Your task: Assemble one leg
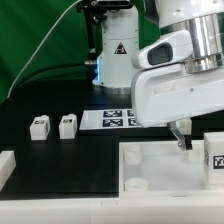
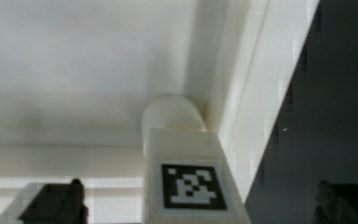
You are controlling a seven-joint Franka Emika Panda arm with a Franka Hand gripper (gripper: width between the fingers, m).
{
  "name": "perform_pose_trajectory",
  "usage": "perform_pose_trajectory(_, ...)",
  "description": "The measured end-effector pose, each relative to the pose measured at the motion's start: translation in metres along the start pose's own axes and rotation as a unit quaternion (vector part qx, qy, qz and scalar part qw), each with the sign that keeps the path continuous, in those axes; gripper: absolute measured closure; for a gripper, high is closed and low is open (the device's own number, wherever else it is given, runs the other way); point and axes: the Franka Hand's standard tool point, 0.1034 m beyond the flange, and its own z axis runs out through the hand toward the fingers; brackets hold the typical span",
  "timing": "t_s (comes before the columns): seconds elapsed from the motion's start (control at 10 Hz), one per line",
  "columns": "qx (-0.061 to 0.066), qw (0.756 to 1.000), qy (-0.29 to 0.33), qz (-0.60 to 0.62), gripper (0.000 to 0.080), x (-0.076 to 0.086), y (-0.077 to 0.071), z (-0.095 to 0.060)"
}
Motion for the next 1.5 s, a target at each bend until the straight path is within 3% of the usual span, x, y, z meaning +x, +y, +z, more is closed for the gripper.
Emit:
perform_pose_trajectory(0.1,0.003,1.0,0.001,0.01,0.0151,0.018,0.0,-0.012)
perform_pose_trajectory(0.2,0.007,1.0,-0.026,0.015,0.0151,0.02,-0.002,-0.016)
perform_pose_trajectory(1.2,0.007,0.999,-0.03,0.015,0.0151,0.02,-0.002,-0.016)
perform_pose_trajectory(1.3,0.017,0.994,-0.108,0.015,0.0151,-0.011,-0.006,-0.01)
perform_pose_trajectory(1.4,0.019,0.989,-0.143,0.021,0.0151,-0.01,-0.006,-0.011)
perform_pose_trajectory(1.5,0.01,0.992,-0.116,0.048,0.0151,0.022,-0.005,-0.02)
